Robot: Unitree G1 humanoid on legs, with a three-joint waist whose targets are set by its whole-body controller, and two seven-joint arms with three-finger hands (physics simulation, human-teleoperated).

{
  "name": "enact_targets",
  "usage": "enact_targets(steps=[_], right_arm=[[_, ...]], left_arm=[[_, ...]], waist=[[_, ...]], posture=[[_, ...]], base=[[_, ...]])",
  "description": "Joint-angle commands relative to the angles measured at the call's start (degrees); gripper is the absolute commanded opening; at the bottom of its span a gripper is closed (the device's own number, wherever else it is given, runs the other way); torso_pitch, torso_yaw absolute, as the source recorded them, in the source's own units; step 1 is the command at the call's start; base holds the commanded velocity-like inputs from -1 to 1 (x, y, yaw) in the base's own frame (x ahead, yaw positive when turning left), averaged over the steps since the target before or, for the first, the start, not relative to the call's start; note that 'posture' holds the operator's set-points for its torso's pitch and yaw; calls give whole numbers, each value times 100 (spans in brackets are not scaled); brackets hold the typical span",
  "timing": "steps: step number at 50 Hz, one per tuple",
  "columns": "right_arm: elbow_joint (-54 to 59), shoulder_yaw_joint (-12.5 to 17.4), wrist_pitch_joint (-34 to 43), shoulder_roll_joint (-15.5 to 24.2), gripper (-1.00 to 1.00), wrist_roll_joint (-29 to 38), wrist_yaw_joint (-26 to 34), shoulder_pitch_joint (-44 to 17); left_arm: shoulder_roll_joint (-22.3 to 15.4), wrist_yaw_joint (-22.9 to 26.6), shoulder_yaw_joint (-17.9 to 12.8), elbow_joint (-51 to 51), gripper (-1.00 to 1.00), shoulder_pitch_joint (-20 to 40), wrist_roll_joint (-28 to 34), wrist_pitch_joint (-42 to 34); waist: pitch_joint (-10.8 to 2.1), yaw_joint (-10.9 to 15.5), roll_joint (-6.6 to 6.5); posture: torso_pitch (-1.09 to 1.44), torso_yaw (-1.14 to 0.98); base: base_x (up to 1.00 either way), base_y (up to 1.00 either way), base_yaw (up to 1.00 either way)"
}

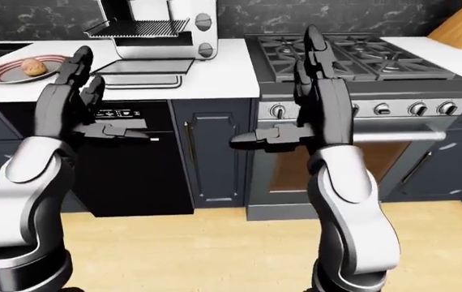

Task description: Place the bread on the rack of the toaster oven.

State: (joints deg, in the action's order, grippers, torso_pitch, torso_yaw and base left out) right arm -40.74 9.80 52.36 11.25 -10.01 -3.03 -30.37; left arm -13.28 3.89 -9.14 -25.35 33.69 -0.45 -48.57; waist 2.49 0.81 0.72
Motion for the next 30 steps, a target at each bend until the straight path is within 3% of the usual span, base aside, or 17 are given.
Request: enact_targets(steps=[1, 3, 5, 6, 9, 13, 15, 17, 18, 19, 21, 27, 28, 29, 30], right_arm=[[-47, 63, -121, 66, 100, -20, -50, -97], [-86, 89, -84, 87, 100, -67, -71, -95], [-92, 104, -99, 103, 100, -92, -92, -84], [-88, 107, -114, 99, 100, -108, -98, -69], [-81, 109, -98, 119, 100, -141, -122, -107], [-124, 71, -67, 113, 100, -173, -164, -117], [-131, 50, -75, 107, 100, -174, -163, -116], [-130, 32, -104, 109, 100, -161, -154, -105], [-132, 58, -87, 95, 100, -185, -157, -118], [-141, 51, -68, 124, 100, -175, -156, -141], [-141, 50, -68, 131, 100, -173, -152, -143], [-203, 48, 37, 144, 100, -195, -158, -226], [-210, 54, 73, 145, 100, -210, -160, -260], [-218, 58, 95, 149, 100, -214, -169, -286], [-224, 62, 113, 152, 100, -223, -174, -304]], left_arm=[[-1, 8, 34, -93, 100, 144, -25, 164], [-1, -2, 41, -80, 100, 178, -21, 161], [3, -10, 46, -76, 100, 180, -13, 165], [0, -5, 55, -85, 100, 180, -11, 154], [7, -11, 50, -72, 100, 192, -16, 159], [1, -10, 53, -180, 100, 160, 1, 95], [18, -9, 42, -249, 100, 107, -8, 74], [-9, 14, 8, -322, 100, 47, -2, 39], [-16, 22, -5, -338, 100, 64, -16, 18], [-29, 15, -1, -308, 100, 73, -3, 31], [-24, 7, 9, -261, 100, 76, 4, 73], [-83, 17, -58, -349, 100, 91, -23, -13], [-95, 23, -71, -394, 100, 87, -35, -52], [-113, 29, -84, -444, 100, 85, -42, -95], [-120, 28, -97, -482, 100, 92, -53, -136]], waist=[[-65, -10, 14], [-121, 17, 273], [-68, -43, 173], [-25, -17, 260], [-105, -75, 207], [-36, -146, 27], [-70, -186, -159], [-174, -194, -496], [-308, -151, -536], [-167, -72, -309], [-12, -21, -366], [-35, 43, -36], [-70, 45, 61], [-142, -14, 252], [-150, -36, 125]], posture=[[0, 0], [0, 0], [0, 0], [0, 0], [0, 0], [0, 0], [0, 0], [0, 0], [0, 0], [0, 0], [0, 0], [0, 0], [0, 0], [0, 0], [0, 0]], base=[[41, 16, 0], [39, 18, 0], [40, 18, 0], [40, 17, 0], [39, 17, 0], [39, 18, 0], [39, 18, 0], [39, 41, 0], [39, 56, 0], [39, 55, 0], [40, 55, 0], [21, 56, 0], [8, 56, 0], [8, 56, 0], [9, 56, 0]])
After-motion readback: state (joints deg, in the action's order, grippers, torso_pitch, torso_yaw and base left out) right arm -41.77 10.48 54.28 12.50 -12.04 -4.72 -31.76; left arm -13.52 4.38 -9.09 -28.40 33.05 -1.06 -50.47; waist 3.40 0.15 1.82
